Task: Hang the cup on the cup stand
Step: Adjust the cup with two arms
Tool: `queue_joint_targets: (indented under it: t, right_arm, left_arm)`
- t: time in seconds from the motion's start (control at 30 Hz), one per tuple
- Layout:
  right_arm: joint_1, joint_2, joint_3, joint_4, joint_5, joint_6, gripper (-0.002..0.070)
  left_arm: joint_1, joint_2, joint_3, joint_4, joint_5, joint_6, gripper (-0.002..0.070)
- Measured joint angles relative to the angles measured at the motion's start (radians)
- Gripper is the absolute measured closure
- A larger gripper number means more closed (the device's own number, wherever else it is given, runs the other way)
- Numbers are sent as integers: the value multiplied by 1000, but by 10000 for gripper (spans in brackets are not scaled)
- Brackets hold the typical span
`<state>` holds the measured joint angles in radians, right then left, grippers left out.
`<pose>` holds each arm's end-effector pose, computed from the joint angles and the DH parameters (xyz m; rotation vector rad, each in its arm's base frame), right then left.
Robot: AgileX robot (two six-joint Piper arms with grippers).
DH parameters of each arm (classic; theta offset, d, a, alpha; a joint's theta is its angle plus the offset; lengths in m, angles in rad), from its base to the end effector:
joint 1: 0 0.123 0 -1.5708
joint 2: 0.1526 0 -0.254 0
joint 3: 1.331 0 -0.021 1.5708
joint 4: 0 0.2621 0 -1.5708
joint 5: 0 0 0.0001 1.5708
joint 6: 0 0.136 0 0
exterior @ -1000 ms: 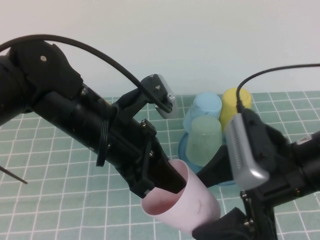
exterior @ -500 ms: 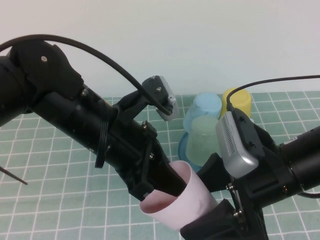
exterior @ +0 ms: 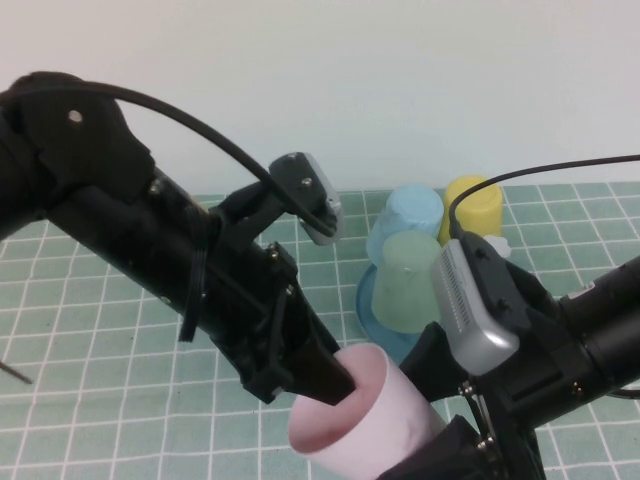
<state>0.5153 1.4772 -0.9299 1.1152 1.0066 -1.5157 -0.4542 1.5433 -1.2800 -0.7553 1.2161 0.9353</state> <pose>0.2117 0.2386 0.2014 -1.5802 1.8070 1.0390 0.2524 -0.2205 0.2501 1.4768 2.2025 -0.9282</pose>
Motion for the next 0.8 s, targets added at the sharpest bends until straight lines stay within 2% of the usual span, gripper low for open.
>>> queue_joint_targets:
  t: [0.13,0.47,0.7,0.8]
  right_arm:
    - [0,0,0,-33,-3,33,142]
    - [0,0,0,-46,-53,121,144]
    - [0,0,0,-44,-66,130,144]
    - [0,0,0,-40,-66,130,144]
  left_arm:
    - [0,-43,0,2,-2,-2,317]
    - [-16,-151,0,-2,0,-18,311]
    - [-135,-133,0,62,2,-76,310]
    - [-162,-118,0,103,2,-98,310]
